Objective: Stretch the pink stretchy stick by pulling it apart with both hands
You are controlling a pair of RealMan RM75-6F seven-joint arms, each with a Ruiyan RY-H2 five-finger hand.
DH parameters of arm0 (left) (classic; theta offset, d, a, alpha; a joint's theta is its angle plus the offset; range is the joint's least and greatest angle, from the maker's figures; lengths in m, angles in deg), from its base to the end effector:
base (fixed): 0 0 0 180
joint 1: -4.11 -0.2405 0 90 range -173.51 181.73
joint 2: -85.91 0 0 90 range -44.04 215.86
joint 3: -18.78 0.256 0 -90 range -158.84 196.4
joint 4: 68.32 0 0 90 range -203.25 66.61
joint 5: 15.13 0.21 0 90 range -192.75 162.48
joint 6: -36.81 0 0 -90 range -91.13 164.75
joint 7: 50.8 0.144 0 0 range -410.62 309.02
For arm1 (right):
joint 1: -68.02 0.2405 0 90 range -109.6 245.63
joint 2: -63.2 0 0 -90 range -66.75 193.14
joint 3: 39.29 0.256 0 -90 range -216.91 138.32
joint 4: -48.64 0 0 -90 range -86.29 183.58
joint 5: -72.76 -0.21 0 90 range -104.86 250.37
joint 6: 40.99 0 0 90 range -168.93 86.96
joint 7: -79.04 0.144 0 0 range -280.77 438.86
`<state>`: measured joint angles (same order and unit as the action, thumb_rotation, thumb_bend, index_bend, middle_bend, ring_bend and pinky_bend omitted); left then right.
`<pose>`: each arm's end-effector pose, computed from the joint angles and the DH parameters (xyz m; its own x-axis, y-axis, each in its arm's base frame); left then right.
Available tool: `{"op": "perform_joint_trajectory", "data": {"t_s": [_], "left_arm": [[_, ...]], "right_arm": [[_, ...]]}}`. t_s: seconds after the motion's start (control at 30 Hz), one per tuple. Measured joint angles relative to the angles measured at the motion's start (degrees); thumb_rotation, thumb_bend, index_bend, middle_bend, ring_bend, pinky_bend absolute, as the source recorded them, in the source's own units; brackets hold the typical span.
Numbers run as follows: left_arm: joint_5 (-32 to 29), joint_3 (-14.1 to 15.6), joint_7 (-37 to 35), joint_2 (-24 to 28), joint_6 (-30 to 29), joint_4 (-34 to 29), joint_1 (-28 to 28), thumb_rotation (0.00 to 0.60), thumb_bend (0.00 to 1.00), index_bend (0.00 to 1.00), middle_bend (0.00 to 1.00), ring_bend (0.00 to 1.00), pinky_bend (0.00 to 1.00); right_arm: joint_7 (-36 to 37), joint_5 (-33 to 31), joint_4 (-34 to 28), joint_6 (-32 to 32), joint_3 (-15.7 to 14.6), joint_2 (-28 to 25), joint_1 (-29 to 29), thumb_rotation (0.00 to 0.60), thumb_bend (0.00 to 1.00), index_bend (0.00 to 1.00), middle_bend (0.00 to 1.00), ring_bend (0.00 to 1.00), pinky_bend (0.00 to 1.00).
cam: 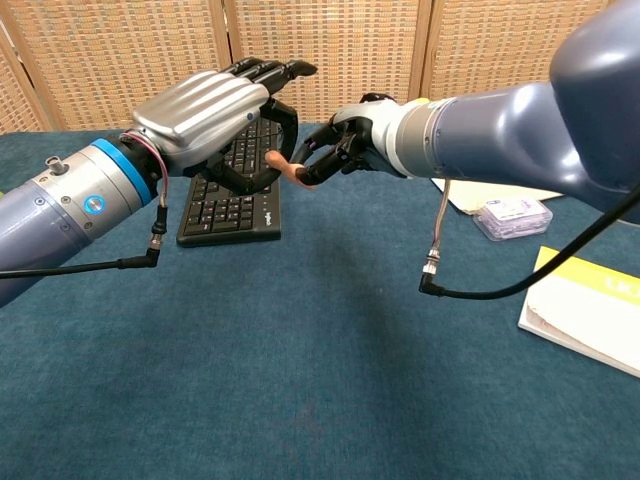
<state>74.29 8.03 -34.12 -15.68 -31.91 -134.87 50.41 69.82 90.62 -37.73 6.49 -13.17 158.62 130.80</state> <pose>-0.0878 0.3475 -0.0387 0.4648 -0.1786 0.8672 0.6288 -0.6230 -0.4653 -0.0168 -0.3855 -0.0492 -0.2953 -0.5405 0.7878 -0.9492 0.0719 -0.3065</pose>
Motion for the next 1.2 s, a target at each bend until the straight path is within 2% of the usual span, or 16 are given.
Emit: {"op": "perform_joint_trajectory", "data": {"t_s": [0.2, 0.3, 0.93, 1.2], "left_arm": [[-0.2, 0.1, 0.3, -0.2, 0.0, 0.0, 0.2, 0.600, 0.50, 0.76, 0.00, 0.00, 0.00], [-0.3, 0.0, 0.4, -0.3, -0.3, 0.0, 0.2, 0.600, 0.52, 0.80, 0.00, 0.00, 0.00], [-0.6, -0.3, -0.3, 2.9, -3.1, -2.7, -0.9, 0.600, 0.52, 0.81, 0.00, 0.00, 0.00], [-0.8, -1.6, -0.5, 7.8, -6.1, -7.6, -2.4, 0.600, 0.52, 0.81, 0.00, 0.00, 0.00]], "right_arm": [[0.3, 0.3, -0.2, -0.1, -0.2, -0.3, -0.1, 0.600, 0.67, 0.70, 0.07, 0.00, 0.00], [0.5, 0.5, -0.3, -0.1, -0.4, -0.5, -0.2, 0.600, 0.67, 0.70, 0.07, 0.00, 0.00], [2.2, 2.0, 1.2, -0.4, -2.4, -2.2, -3.1, 0.600, 0.69, 0.76, 0.09, 0.00, 0.00], [3.3, 2.4, 1.8, -0.2, -4.4, -3.4, -5.9, 0.600, 0.69, 0.76, 0.09, 0.00, 0.00]]}}
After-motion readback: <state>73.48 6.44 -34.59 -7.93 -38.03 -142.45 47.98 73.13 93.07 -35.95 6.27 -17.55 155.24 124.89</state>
